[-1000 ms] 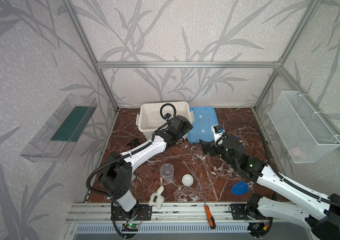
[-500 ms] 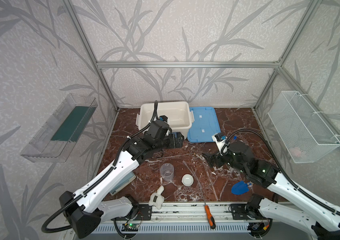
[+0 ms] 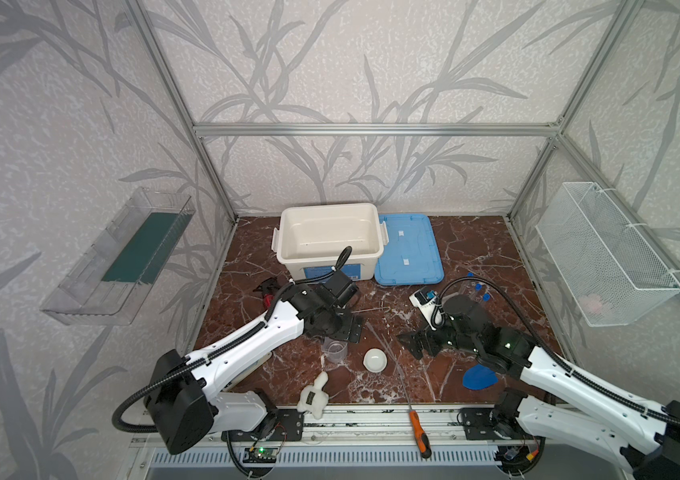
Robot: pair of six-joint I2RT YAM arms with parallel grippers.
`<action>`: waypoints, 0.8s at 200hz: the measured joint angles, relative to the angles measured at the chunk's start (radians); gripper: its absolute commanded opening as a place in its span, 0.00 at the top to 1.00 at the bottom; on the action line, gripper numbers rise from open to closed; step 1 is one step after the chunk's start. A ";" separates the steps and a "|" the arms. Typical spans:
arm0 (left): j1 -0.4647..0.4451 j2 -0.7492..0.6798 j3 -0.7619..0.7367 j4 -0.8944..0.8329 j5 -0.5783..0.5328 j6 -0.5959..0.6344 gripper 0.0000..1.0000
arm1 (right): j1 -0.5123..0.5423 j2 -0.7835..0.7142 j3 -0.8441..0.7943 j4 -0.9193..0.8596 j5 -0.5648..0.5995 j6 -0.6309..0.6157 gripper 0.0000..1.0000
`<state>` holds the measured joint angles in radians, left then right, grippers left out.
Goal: Organize the chemistry lab equipment
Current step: 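Lower the left gripper onto the clear measuring cup and grasp it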
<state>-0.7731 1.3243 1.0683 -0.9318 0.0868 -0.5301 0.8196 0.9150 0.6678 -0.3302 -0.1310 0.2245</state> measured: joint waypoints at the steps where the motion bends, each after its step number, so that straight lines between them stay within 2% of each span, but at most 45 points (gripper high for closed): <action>1: -0.002 0.002 0.000 -0.001 -0.002 0.000 0.01 | 0.000 0.000 0.000 0.001 0.000 0.000 0.01; 47: -0.025 0.029 -0.005 -0.019 -0.082 0.005 0.01 | 0.008 -0.027 -0.031 0.042 0.017 0.012 0.01; 160: -0.026 0.040 -0.059 0.010 -0.116 0.004 0.01 | 0.011 -0.040 -0.032 0.057 0.037 0.015 0.01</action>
<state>-0.7986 1.3640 1.0096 -0.9215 -0.0288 -0.5262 0.8307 0.8745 0.6361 -0.2733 -0.0944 0.2398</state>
